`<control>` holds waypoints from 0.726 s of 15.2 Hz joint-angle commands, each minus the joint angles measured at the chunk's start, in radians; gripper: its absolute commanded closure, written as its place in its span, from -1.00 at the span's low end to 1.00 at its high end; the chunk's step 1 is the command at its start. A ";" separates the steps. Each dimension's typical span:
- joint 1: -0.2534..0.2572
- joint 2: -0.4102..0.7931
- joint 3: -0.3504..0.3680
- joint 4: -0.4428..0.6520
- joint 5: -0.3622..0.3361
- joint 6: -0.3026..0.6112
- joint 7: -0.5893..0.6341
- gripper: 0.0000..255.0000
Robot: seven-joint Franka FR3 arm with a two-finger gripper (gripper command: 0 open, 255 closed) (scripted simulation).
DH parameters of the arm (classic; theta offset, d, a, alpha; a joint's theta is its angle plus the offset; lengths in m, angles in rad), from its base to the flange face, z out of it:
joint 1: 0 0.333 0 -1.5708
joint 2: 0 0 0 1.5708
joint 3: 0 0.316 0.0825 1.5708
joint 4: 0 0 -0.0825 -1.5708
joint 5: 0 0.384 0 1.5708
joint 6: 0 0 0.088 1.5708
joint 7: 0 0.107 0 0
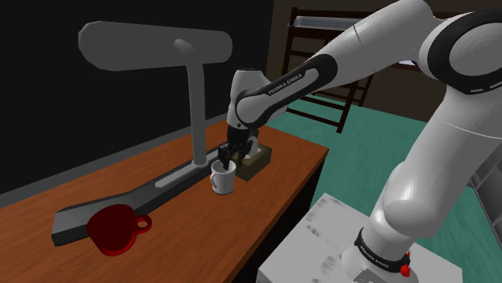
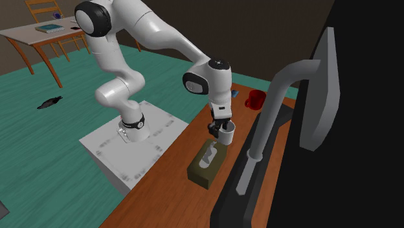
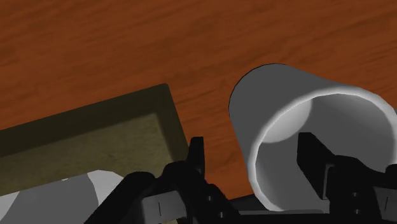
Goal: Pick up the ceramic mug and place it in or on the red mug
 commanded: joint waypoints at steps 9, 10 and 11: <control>0.000 0.000 0.000 0.000 0.000 0.000 0.000 1.00; 0.000 -0.008 0.000 0.006 0.001 -0.014 0.000 1.00; 0.000 -0.016 -0.001 0.012 0.001 -0.028 0.000 1.00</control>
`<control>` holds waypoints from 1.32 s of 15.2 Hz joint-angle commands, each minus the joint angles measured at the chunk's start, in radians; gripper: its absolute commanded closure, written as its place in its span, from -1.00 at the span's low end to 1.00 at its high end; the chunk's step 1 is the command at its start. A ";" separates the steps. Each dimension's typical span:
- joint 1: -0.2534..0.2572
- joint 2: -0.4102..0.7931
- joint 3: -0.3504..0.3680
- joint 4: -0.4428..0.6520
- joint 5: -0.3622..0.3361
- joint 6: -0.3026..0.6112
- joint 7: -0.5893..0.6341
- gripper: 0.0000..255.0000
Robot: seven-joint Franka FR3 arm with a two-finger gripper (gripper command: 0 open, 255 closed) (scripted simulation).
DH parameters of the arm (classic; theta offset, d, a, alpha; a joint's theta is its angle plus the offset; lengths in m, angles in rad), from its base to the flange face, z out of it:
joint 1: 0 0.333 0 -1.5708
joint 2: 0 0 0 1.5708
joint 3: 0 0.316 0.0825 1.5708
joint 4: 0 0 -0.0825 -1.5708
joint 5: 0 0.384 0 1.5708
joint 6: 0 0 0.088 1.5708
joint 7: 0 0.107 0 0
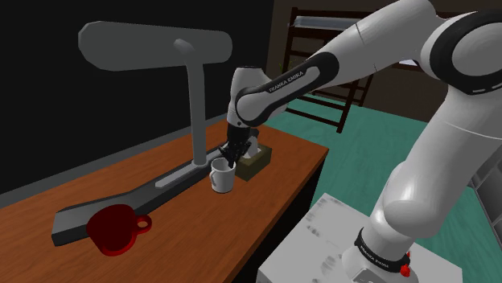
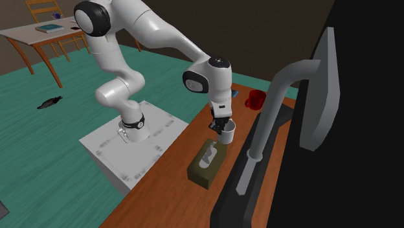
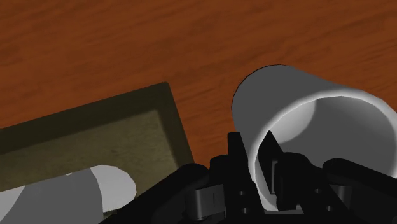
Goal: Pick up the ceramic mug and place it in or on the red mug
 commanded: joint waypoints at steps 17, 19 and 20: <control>-0.003 -0.101 -0.009 0.143 0.004 -0.243 0.005 1.00; -0.004 -0.108 -0.010 0.163 0.004 -0.270 0.006 1.00; -0.004 -0.111 -0.011 0.174 0.004 -0.284 0.007 1.00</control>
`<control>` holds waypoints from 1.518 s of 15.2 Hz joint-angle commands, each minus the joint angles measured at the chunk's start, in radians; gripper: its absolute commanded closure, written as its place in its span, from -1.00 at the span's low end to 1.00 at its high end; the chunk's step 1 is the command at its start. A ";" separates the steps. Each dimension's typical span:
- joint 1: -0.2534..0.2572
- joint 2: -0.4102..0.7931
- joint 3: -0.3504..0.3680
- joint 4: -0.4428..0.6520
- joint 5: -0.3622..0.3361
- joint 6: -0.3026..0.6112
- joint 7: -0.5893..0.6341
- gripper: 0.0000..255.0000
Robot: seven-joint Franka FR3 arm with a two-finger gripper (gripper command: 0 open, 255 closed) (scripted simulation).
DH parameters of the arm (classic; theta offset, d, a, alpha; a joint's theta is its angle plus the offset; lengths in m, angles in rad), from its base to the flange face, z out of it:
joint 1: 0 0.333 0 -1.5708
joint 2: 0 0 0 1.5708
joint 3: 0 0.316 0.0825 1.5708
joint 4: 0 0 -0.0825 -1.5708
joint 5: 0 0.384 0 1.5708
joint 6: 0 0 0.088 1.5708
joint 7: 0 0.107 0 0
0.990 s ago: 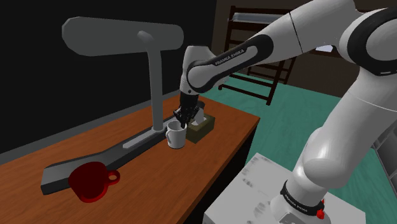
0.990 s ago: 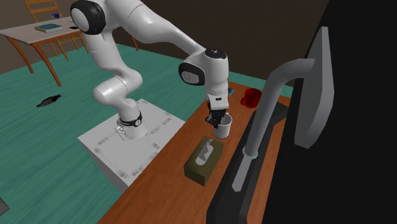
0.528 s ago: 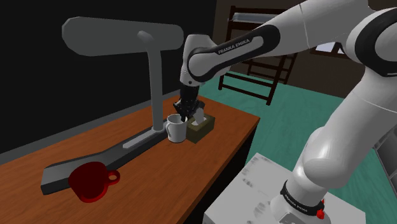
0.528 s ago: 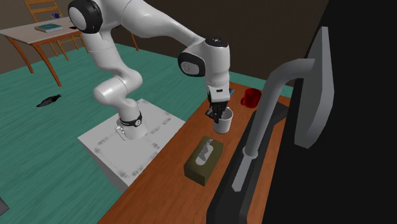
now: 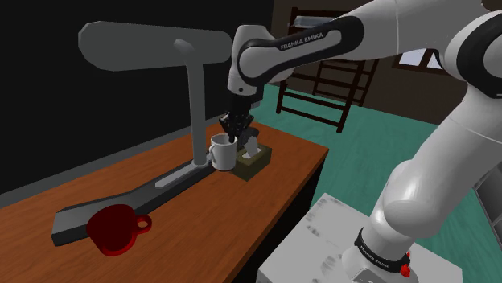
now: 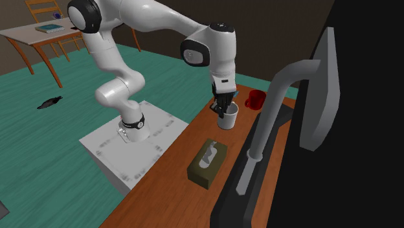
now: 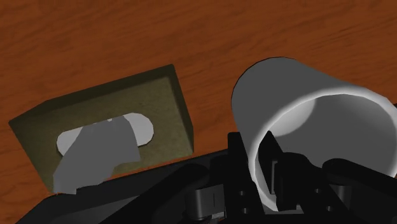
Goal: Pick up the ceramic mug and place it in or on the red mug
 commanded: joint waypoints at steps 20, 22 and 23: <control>0.081 0.108 0.124 0.315 -0.037 -0.193 0.236 1.00; 0.102 0.150 0.151 0.369 -0.054 -0.205 0.289 1.00; 0.113 0.172 0.163 0.399 -0.064 -0.213 0.315 1.00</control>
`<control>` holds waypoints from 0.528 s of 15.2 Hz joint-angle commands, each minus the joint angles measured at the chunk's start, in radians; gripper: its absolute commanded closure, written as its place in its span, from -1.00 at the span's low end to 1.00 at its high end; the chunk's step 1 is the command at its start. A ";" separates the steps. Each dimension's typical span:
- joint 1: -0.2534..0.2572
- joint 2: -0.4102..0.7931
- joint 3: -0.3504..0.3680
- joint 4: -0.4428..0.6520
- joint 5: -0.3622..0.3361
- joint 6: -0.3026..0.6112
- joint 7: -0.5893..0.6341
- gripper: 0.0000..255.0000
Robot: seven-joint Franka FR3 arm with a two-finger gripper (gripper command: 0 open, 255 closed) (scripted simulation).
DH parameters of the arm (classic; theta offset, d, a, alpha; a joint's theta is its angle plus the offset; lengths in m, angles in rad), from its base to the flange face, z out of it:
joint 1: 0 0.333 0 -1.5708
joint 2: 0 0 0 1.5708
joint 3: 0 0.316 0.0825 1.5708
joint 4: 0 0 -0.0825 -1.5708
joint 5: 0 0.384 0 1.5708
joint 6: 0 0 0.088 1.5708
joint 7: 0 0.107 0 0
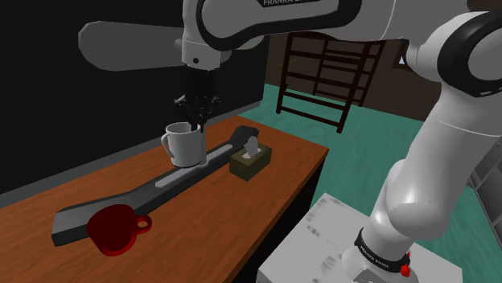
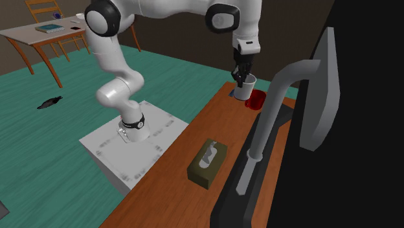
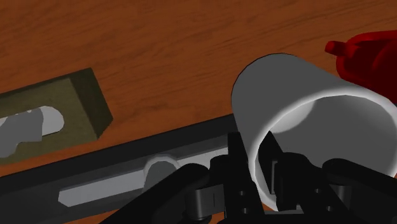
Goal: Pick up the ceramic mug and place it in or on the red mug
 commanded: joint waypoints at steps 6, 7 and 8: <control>0.097 0.184 0.080 0.244 -0.089 -0.067 0.189 1.00; 0.115 0.215 0.088 0.287 -0.105 -0.081 0.215 1.00; 0.135 0.248 0.096 0.332 -0.122 -0.097 0.240 1.00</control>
